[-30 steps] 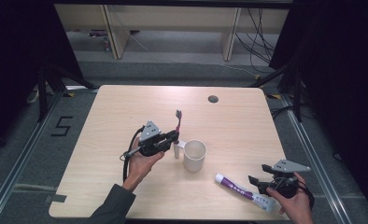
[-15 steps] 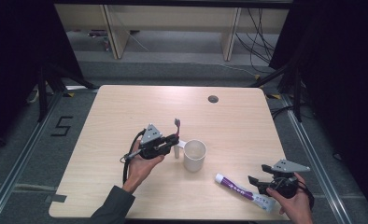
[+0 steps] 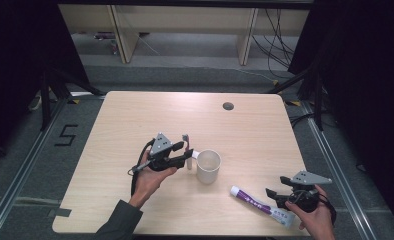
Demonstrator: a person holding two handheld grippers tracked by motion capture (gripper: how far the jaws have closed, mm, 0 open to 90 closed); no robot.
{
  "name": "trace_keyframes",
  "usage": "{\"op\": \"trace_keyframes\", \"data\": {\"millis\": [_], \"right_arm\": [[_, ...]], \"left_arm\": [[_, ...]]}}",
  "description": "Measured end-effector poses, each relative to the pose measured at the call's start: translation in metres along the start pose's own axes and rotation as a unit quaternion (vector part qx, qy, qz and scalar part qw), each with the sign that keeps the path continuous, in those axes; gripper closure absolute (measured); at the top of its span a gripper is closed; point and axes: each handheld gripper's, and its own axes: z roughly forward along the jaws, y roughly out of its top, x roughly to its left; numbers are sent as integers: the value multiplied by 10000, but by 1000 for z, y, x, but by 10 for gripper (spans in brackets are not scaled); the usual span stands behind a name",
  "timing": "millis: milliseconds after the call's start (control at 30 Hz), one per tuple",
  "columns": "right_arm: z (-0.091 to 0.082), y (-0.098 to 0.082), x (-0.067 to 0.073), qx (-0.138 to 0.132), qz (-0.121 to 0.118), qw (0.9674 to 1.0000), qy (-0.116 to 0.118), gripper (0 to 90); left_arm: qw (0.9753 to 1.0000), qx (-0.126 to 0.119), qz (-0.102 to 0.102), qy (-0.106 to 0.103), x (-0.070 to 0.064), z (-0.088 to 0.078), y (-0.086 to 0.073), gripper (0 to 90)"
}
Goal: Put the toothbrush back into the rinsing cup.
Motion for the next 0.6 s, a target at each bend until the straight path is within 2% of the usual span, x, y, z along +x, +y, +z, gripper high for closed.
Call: {"op": "trace_keyframes", "data": {"millis": [33,67,100,200,333,367,467,500,600], "right_arm": [[0,0,0,4,3,10000,8,261],[0,0,0,-3,-21,10000,-40,261],[0,0,0,7,-2,10000,7,261],[0,0,0,-1,-2,10000,2,261],[0,0,-1,12,1,10000,13,261],[0,0,1,53,138,9999,43,261],[0,0,2,43,167,9998,62,261],[0,0,-1,-1,13,10000,12,261],[0,0,0,-8,12,10000,11,260]], "left_arm": [[10000,-11,-9,-39,1,0,1,456],[10000,8,-32,22,0,-2,2,440],[10000,-9,-19,46,0,-4,3,423],[10000,-23,-74,43,-1,-8,7,384],[9999,56,-88,3,-3,-14,10,353],[9999,73,-101,25,-3,-16,10,347],[9999,132,-63,-15,-5,-21,9,342],[9998,169,-53,-24,-6,-23,9,335],[9997,192,-97,-95,-7,-27,6,320]]}}
